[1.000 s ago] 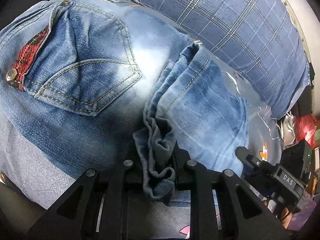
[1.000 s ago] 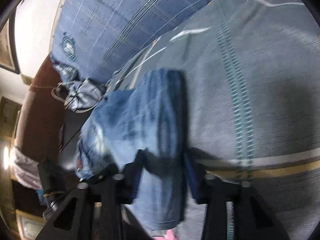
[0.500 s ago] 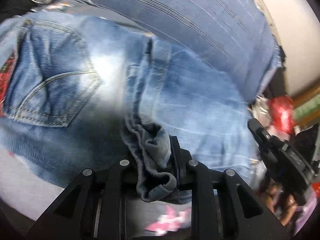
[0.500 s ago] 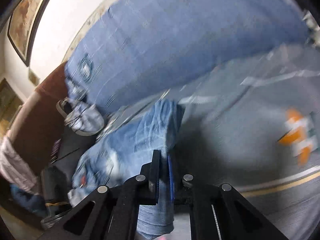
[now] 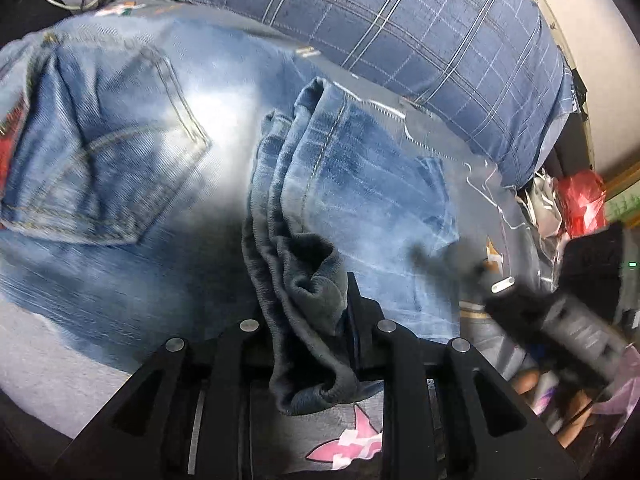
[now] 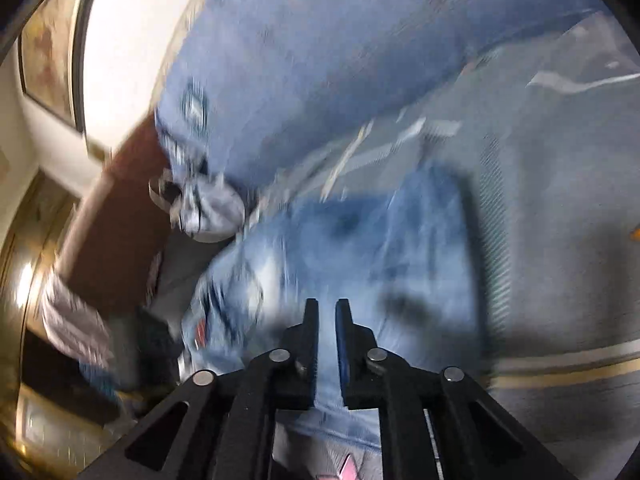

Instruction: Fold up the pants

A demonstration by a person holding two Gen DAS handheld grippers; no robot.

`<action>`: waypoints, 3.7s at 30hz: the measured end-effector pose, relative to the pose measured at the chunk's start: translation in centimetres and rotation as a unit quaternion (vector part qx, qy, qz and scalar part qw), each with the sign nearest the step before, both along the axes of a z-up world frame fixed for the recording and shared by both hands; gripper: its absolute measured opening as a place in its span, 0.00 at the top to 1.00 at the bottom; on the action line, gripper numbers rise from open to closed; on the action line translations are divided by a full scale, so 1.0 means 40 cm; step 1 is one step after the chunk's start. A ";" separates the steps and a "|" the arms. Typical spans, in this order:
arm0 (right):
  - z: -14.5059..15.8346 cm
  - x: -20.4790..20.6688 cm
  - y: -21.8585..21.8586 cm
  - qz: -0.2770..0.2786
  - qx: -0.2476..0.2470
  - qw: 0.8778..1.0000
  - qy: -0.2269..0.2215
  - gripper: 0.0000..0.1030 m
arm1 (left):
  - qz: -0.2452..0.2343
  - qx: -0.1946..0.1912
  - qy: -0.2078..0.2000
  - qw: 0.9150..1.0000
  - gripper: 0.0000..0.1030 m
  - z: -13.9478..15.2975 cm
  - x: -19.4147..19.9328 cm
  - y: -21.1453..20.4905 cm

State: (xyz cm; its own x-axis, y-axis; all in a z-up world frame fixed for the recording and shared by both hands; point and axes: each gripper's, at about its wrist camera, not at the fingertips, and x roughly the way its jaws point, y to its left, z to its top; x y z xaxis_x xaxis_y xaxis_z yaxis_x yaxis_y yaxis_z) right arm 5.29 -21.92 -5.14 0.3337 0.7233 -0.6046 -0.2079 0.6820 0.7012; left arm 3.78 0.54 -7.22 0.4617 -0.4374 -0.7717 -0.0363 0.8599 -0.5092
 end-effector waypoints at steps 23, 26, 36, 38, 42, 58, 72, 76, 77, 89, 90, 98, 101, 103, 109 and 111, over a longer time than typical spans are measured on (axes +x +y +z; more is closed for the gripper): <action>0.036 -0.088 0.141 0.049 -0.103 0.990 -0.085 0.58 | 0.052 -0.074 0.021 0.996 0.79 0.059 -0.027 0.199; 0.039 -0.118 0.192 0.097 -0.101 0.985 -0.096 0.55 | 0.066 -0.101 0.016 0.993 0.79 0.070 -0.028 0.249; -0.024 -0.157 0.333 0.151 -0.220 0.955 -0.127 0.58 | 0.162 -0.134 -0.002 0.978 0.79 0.082 -0.062 0.396; -0.020 -0.136 0.304 0.117 -0.205 0.964 -0.123 0.68 | 0.169 -0.140 -0.006 0.976 0.79 0.085 -0.076 0.407; 0.004 -0.134 0.259 0.110 -0.152 0.974 -0.131 0.72 | 0.192 -0.149 -0.023 0.970 0.79 0.089 -0.119 0.441; 0.035 -0.184 0.317 0.159 -0.054 0.977 -0.129 0.54 | 0.290 -0.250 0.035 0.923 0.42 -0.068 -0.179 0.540; 0.038 -0.182 0.304 0.147 -0.057 0.979 -0.130 0.54 | 0.325 -0.219 0.057 0.918 0.65 -0.094 -0.100 0.519; 0.044 -0.175 0.289 0.137 -0.042 0.982 -0.123 0.54 | 0.322 -0.192 0.034 0.926 0.87 -0.063 -0.107 0.516; 0.059 -0.169 0.282 0.137 -0.024 0.983 -0.118 0.54 | 0.315 -0.170 0.016 0.934 0.88 -0.035 -0.111 0.504; 0.220 0.058 0.376 0.193 0.057 0.979 -0.038 0.53 | 0.192 0.069 -0.137 0.969 0.91 0.147 -0.112 0.288; 0.234 0.079 0.387 0.206 0.058 0.976 -0.032 0.53 | 0.174 0.089 -0.153 0.969 0.91 0.155 -0.114 0.262; 0.326 0.151 0.392 0.266 0.039 0.963 -0.027 0.53 | 0.054 0.202 -0.248 0.946 0.91 0.202 -0.131 0.087; 0.345 0.151 0.395 0.280 0.013 0.959 -0.032 0.53 | 0.022 0.242 -0.268 0.932 0.91 0.205 -0.143 0.025; 0.357 0.143 0.400 0.293 0.004 0.955 -0.038 0.53 | 0.008 0.256 -0.277 0.926 0.91 0.200 -0.148 -0.003; 0.345 0.124 0.398 0.269 -0.064 0.959 -0.063 0.54 | -0.010 0.280 -0.280 0.918 0.91 0.189 -0.150 -0.025; 0.319 0.133 0.386 0.248 -0.076 0.965 -0.045 0.68 | -0.012 0.285 -0.279 0.917 0.91 0.188 -0.154 -0.024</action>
